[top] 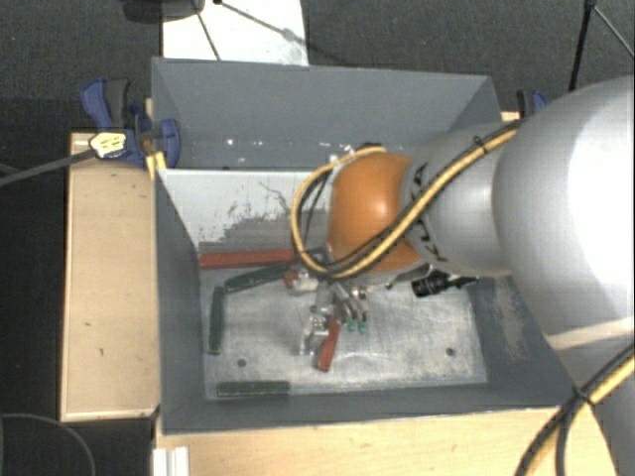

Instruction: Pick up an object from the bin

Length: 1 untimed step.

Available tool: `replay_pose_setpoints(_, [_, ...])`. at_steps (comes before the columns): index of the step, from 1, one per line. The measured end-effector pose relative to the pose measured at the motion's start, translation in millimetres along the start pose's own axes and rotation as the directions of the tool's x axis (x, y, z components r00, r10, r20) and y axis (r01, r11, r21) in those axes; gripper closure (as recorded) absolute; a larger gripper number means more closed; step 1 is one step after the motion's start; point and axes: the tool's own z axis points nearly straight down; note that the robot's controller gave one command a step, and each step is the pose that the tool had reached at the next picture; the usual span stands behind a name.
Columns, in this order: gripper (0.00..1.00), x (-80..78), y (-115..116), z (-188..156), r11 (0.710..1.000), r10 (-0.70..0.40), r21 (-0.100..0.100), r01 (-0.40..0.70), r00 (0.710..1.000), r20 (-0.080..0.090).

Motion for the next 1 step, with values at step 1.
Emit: replay_pose_setpoints(1, [0.00, -0.1, 0.1, -0.2, 1.000, 0.000, 0.000, 0.000, 1.000, 0.001])
